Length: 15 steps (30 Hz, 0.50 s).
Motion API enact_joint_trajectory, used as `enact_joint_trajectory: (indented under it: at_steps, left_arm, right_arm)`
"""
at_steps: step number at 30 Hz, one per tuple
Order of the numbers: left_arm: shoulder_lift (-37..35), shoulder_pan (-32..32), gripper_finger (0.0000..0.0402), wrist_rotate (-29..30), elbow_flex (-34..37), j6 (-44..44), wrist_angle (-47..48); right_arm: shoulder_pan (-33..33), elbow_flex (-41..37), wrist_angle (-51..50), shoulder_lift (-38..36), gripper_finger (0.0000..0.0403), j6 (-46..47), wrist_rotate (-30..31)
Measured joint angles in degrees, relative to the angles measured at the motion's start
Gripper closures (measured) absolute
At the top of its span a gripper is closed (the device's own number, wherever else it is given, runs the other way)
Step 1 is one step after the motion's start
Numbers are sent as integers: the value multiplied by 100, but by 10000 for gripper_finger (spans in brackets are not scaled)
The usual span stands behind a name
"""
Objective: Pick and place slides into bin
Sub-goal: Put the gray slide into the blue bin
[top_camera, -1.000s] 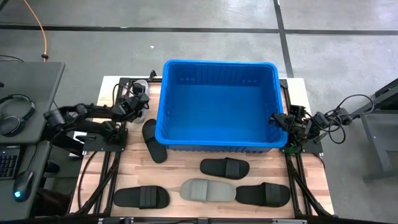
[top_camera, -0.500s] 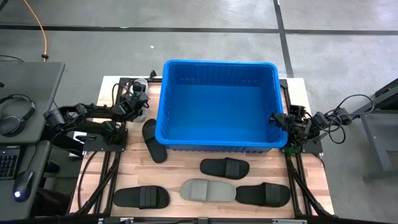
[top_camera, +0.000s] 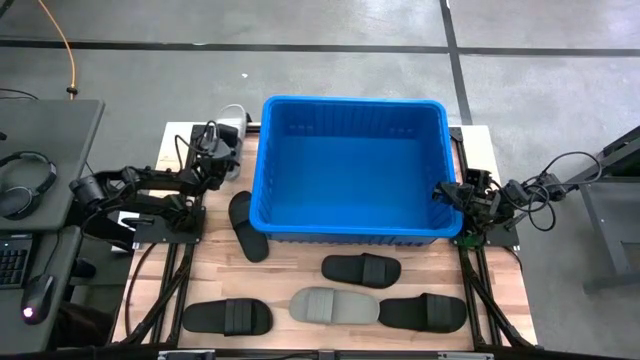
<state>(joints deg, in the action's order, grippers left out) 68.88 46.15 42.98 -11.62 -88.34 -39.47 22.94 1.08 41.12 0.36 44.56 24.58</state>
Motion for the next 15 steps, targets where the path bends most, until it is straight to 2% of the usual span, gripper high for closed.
enact_joint_trajectory:
  at_steps: [4, 8, 12, 15]
  left_arm:
    - [-190, -2, 399, -388, 0, 332, -161]
    - [-591, -2, 400, -742, 2, 1043, -619]
    - [-1256, -4, 400, -809, 0, 1893, -1006]
    - [-1791, -2, 401, -807, 0, 2049, -970]
  right_arm:
    - [-1, 0, -17, 0, 403, 0, -2]
    - [0, 0, -17, 0, 403, -2, -20]
    - [0, 0, -95, -2, 403, -24, -55]
    - [-2, 0, -197, -2, 403, -26, -55]
